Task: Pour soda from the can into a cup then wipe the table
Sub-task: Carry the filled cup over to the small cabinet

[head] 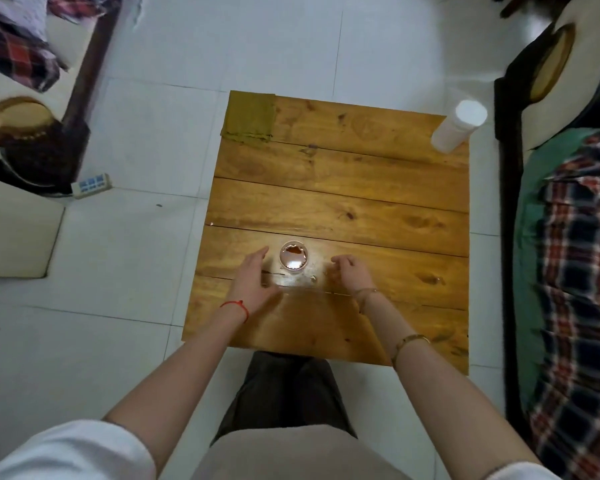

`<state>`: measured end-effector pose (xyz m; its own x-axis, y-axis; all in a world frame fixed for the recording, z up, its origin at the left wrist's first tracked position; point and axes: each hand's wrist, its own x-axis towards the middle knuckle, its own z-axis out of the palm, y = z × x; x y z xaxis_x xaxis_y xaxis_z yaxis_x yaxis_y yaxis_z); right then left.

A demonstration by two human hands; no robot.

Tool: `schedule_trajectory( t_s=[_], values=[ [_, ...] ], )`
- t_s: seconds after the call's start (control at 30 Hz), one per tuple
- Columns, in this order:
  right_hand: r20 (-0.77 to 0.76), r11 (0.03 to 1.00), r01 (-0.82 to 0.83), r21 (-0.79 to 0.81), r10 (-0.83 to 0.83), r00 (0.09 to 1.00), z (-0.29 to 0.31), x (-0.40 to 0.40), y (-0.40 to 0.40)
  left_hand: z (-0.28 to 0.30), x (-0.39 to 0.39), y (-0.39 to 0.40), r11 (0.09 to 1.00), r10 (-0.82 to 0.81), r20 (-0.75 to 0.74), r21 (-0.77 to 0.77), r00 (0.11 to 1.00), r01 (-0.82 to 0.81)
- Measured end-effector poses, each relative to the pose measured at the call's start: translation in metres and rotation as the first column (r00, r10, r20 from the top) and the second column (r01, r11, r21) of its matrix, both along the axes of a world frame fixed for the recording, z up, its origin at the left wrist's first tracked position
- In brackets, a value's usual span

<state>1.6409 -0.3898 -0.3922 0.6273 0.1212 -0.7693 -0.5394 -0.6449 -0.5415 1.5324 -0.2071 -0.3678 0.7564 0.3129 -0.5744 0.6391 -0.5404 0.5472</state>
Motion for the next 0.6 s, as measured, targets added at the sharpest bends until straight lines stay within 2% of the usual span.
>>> schedule_trajectory(
  t_s=[0.13,0.2,0.33,0.6],
  values=[
    [-0.072,0.999,0.048,-0.005,-0.048,0.996,-0.082,0.005,0.011,-0.053,0.007,0.002,0.999,0.035,0.008,0.009,0.999,-0.035],
    [-0.102,0.993,0.114,-0.001,-0.113,0.988,-0.100,0.004,0.019,-0.077,0.007,0.002,0.999,0.042,0.043,0.013,0.998,-0.043],
    [-0.100,0.974,0.228,0.004,-0.226,0.969,-0.104,-0.001,0.038,-0.112,0.013,-0.003,0.999,0.048,0.144,0.013,0.988,-0.050],
    [-0.043,0.986,0.168,0.002,-0.168,0.985,-0.120,-0.006,0.048,-0.128,0.027,-0.012,0.992,0.119,0.253,-0.070,0.960,-0.104]
  ],
)
